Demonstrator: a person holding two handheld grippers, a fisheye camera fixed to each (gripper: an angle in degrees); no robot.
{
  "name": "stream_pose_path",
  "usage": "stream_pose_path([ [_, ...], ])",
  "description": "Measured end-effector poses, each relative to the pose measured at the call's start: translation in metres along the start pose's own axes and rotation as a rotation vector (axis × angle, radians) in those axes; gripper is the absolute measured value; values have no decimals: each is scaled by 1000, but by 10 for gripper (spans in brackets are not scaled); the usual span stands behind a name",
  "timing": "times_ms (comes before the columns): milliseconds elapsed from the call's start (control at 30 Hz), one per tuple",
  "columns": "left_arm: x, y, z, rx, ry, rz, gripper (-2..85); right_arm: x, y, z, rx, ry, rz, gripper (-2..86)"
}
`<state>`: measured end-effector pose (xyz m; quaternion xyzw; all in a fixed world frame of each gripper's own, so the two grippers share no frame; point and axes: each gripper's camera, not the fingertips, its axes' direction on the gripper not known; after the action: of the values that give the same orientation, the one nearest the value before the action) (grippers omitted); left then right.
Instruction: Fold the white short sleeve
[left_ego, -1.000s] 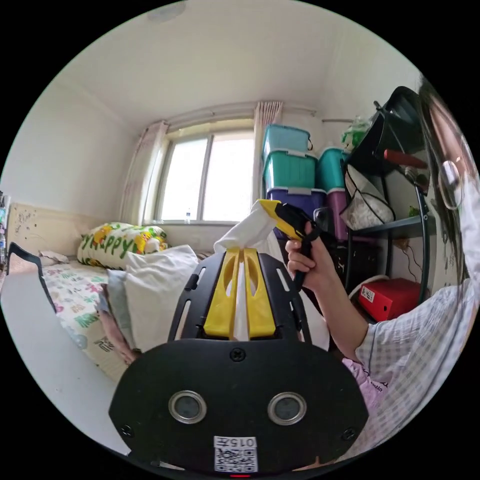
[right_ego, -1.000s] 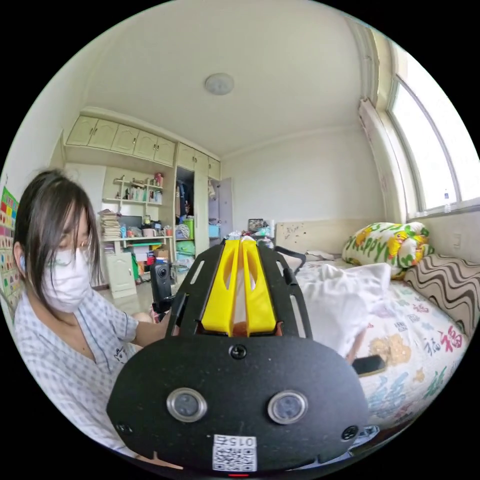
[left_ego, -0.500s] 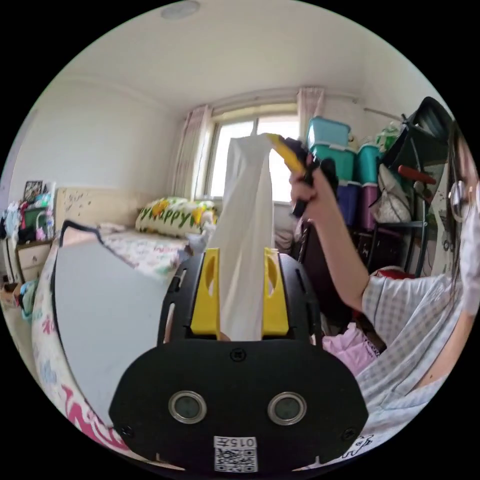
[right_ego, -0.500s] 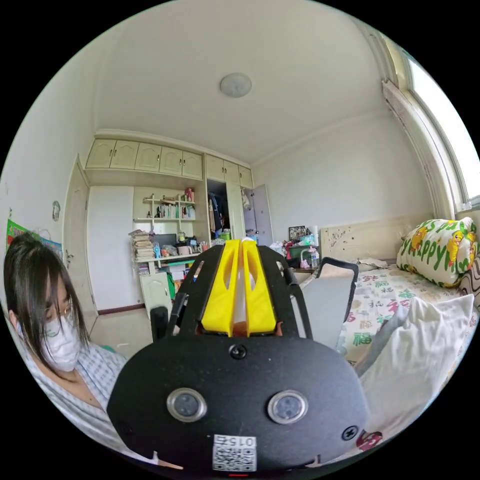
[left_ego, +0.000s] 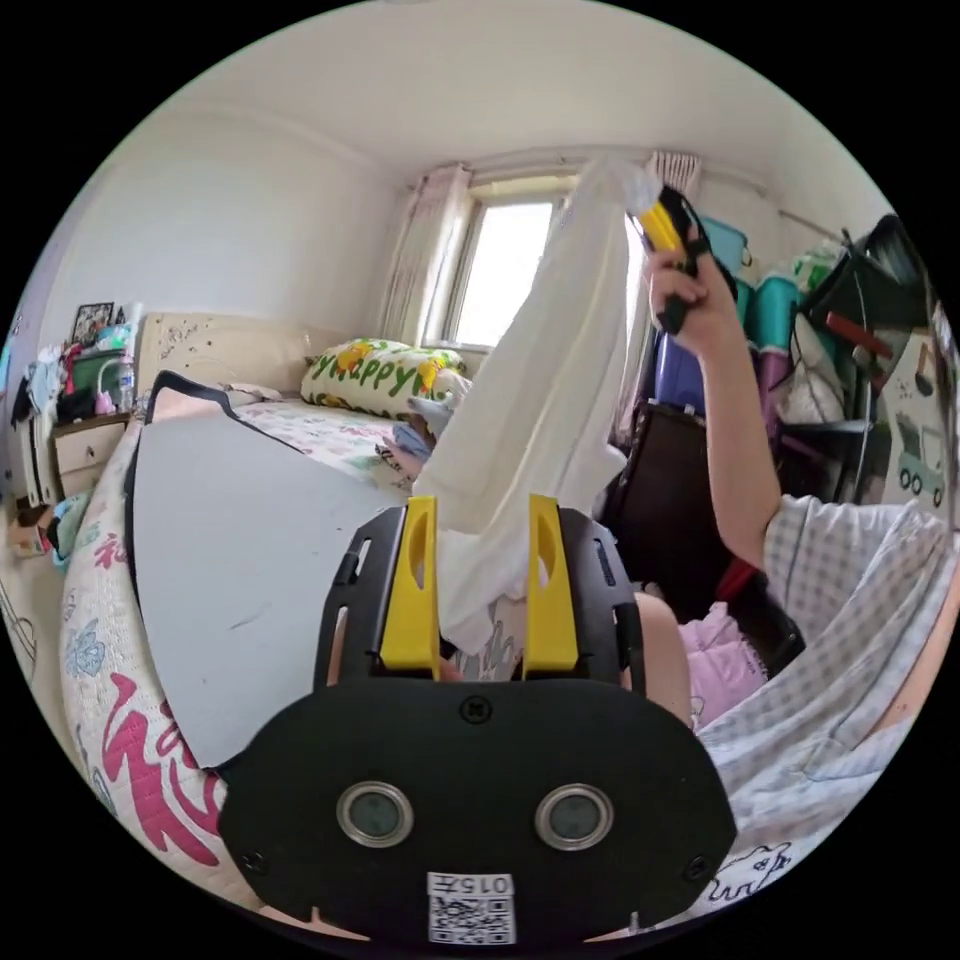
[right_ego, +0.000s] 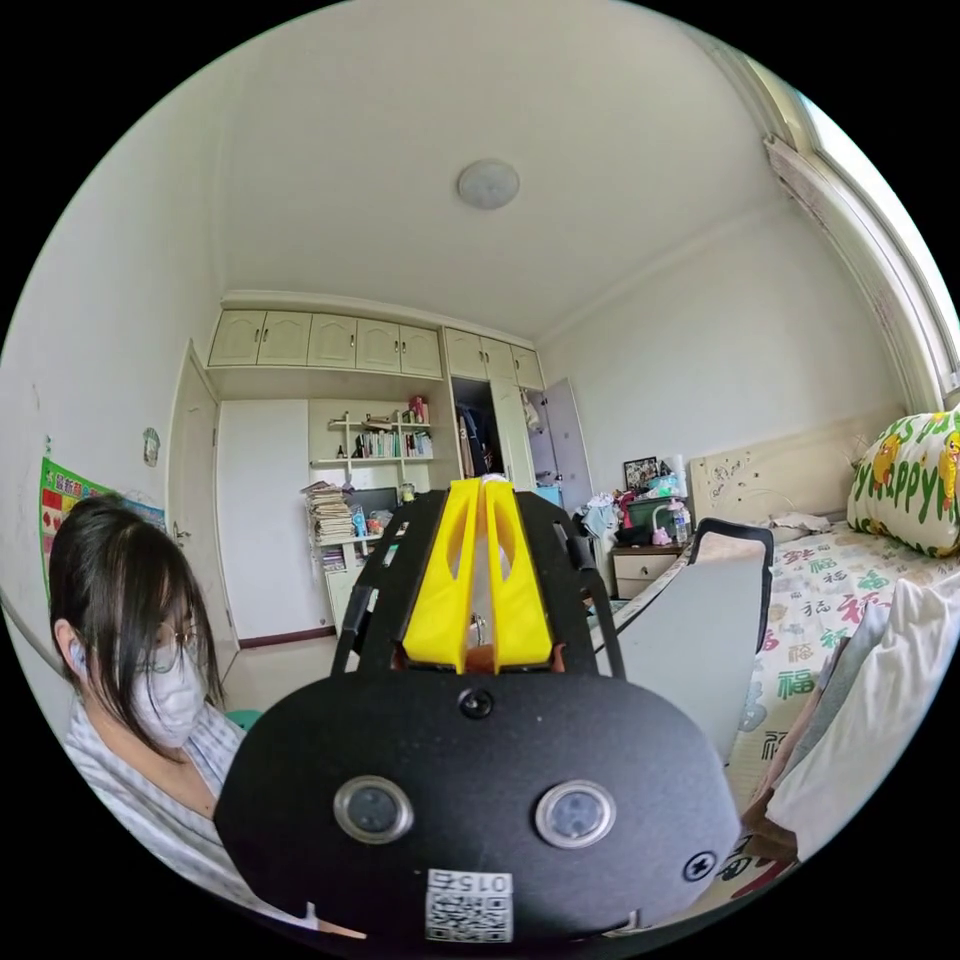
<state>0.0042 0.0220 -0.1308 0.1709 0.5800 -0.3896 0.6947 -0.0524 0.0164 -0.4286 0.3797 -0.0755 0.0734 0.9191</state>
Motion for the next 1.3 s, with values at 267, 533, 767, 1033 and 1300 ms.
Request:
stream_pose_path([
  [267,9,-30,9,-3,24,-73,119,-1,10,-4,-9,-32,35,-1],
  [533,-8,-55,17,-10,240,-217,127,8,18,-22,37,-71,76,0],
  [767,-11,-75,-20,150,332,-281,14,18,24,-33,67,-84,103,-1],
  [1033,-33,-150,-214,634,346,-192,-3,-15,19,-68,180,144,-142,-1],
  [1300,-31,-278,-265,623,37,-65,-5,3,-5,-12,213,222,-261,-2],
])
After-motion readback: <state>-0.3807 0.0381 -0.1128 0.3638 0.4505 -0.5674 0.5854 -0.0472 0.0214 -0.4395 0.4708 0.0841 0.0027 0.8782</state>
